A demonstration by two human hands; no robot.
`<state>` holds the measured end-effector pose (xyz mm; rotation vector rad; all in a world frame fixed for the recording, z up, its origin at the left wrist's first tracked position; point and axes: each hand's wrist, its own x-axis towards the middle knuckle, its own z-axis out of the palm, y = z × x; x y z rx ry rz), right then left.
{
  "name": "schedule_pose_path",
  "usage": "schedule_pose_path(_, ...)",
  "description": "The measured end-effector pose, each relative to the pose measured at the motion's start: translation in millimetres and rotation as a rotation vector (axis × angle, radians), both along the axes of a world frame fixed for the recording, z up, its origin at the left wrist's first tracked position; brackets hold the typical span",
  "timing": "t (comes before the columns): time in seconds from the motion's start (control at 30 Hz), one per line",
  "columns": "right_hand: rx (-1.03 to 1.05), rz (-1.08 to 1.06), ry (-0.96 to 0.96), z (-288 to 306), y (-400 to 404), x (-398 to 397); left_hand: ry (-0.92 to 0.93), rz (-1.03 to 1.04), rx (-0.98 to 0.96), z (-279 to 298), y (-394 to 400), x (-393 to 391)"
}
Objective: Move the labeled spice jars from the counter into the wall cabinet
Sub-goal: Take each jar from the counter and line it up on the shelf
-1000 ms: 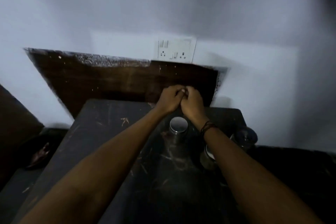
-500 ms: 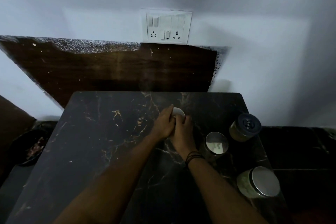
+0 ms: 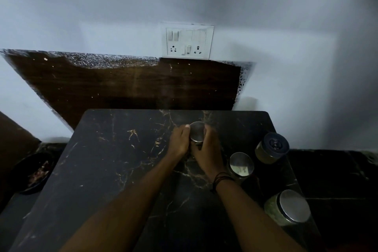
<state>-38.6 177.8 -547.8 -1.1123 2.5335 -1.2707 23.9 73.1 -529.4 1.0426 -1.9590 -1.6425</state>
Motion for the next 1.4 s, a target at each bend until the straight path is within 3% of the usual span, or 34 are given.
schedule_pose_path(0.17,-0.171,-0.015,-0.044,23.4,9.6,-3.7,0.118,0.076,0.016,30.5,-1.6,1.7)
schedule_pose_path(0.37,-0.497,-0.035,-0.473,44.8,13.9,1.6,0.193,0.076,0.094,41.4,-1.3,14.7)
schedule_pose_path(0.53,-0.513,-0.093,-0.781,53.8,14.1,-0.8,0.293,0.096,0.276,37.0,14.4,29.9)
schedule_pose_path(0.7,-0.483,-0.026,-0.935,48.3,28.1,6.3,0.31,0.093,0.422,29.7,22.6,46.5)
schedule_pose_path(0.83,-0.433,0.034,-0.986,47.7,34.0,10.9,0.328,0.044,0.55,29.2,31.4,52.2)
schedule_pose_path(0.97,-0.416,-0.043,-0.972,47.8,35.0,11.4,0.345,0.051,0.563,27.9,39.0,50.8)
schedule_pose_path(1.4,-0.354,-0.006,-1.002,61.2,39.4,12.6,0.355,0.192,0.518,42.1,43.9,47.2)
